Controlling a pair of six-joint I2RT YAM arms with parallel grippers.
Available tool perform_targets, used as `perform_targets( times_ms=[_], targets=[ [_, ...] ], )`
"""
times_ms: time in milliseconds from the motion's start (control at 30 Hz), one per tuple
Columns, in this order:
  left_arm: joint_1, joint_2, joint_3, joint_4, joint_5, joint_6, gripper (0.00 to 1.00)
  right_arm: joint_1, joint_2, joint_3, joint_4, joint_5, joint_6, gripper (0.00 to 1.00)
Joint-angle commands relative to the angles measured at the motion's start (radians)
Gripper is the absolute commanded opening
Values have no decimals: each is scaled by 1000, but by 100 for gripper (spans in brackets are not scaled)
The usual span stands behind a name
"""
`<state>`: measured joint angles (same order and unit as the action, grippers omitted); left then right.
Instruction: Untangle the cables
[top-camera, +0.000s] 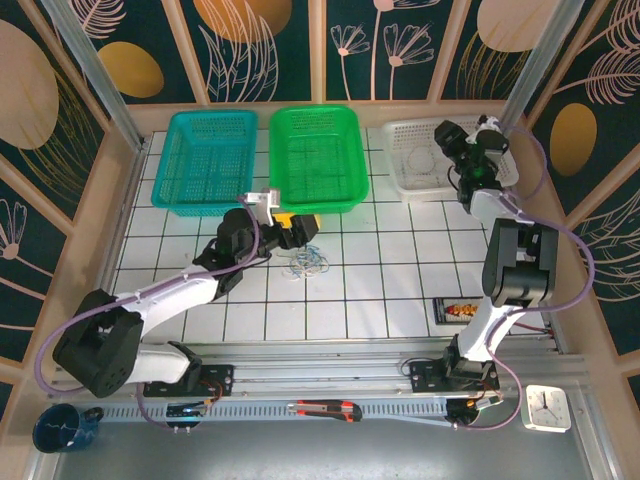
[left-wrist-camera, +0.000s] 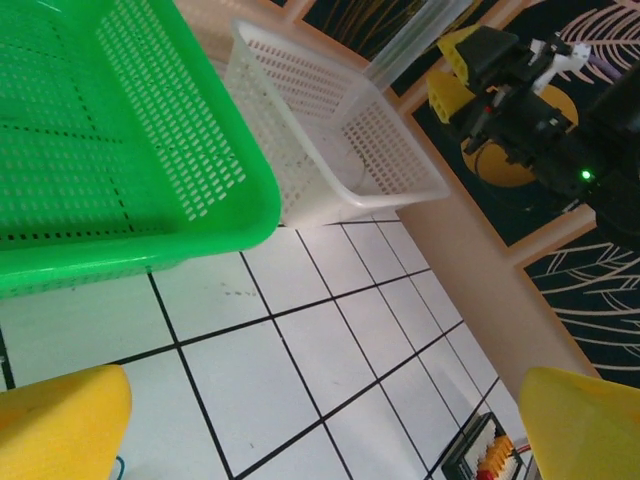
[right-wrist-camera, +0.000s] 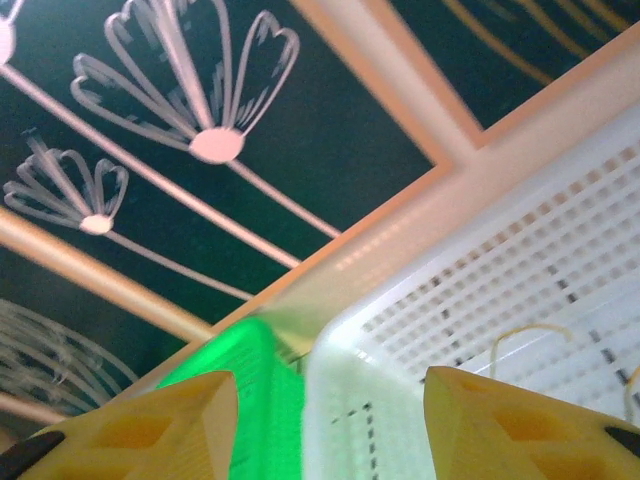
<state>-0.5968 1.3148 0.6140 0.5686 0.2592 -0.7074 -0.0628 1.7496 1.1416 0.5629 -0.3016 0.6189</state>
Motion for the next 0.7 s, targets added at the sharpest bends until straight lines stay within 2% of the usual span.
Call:
perform_targets(
  times_ms=[0, 233, 467, 667],
  targets=[
    [-4, -33, -29, -32, -61, -37, 99, 37, -108, -60, 74, -83, 45, 52],
    [-4, -67, -61, -104, -150, -93, 99, 163, -261, -187, 4, -123, 29, 52],
    [-2, -85, -88, -175, -202, -162, 99, 357, -371, -300, -132, -70, -22, 52],
    [26, -114, -142, -200, -229, -239, 99, 534, -394, -353, -238, -19, -71, 52]
  ],
)
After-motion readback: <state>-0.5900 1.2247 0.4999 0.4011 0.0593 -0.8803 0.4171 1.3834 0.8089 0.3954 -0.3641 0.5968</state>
